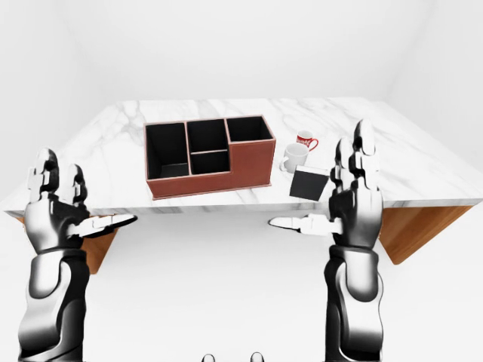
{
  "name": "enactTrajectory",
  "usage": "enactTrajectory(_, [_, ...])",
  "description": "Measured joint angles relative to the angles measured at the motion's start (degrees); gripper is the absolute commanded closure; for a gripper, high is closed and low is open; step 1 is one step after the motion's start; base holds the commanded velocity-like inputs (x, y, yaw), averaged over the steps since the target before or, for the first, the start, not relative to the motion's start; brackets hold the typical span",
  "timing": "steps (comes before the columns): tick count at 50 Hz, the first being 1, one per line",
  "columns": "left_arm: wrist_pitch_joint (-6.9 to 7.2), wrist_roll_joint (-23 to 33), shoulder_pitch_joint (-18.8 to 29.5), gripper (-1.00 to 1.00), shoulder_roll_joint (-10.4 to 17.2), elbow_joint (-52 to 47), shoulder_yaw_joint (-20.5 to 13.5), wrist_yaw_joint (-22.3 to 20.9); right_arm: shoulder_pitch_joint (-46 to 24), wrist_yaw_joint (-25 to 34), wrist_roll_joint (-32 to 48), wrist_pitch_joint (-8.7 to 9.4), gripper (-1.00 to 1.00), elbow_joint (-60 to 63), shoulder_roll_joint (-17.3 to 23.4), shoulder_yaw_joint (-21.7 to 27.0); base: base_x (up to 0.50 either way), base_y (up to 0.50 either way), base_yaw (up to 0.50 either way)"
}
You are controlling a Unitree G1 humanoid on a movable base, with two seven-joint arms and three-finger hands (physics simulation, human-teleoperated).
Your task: Pick up the book and place it in the right compartment of the caddy.
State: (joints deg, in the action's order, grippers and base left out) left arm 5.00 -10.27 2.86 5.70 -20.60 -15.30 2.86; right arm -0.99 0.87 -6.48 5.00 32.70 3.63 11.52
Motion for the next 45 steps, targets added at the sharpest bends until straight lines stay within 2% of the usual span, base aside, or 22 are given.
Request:
enactTrajectory(9, [0.00,-6.4,1.7,-1.00,3.8,-3.9,-9.0,6.0,-0.6,-1.2,-7.3,0.00,-1.00,10.6,2.3,10.9,0.00,0.00,0.00])
enactTrajectory(15, [0.00,-9.9,2.0,-1.00,5.7,-4.3,-12.6,9.5,-0.2,-3.0,-13.6,0.00,-1.00,14.1,4.3,17.8,0.00,0.00,0.00])
enactTrajectory(20, [0.00,-11.8,2.0,-1.00,6.7,-4.6,-14.5,11.7,0.2,-4.2,-17.5,0.00,-1.00,15.6,5.6,21.6,0.00,0.00,0.00])
enactTrajectory(30, [0.00,-13.8,1.7,-1.00,7.7,-5.3,-16.6,14.3,0.8,-5.4,-21.3,0.00,-1.00,16.8,7.1,25.0,0.00,0.00,0.00])
enactTrajectory(45, [0.00,-14.4,1.6,-1.00,8.1,-5.7,-17.4,15.5,1.1,-5.0,-21.5,0.00,-1.00,17.7,7.5,25.8,0.18,0.00,0.00])
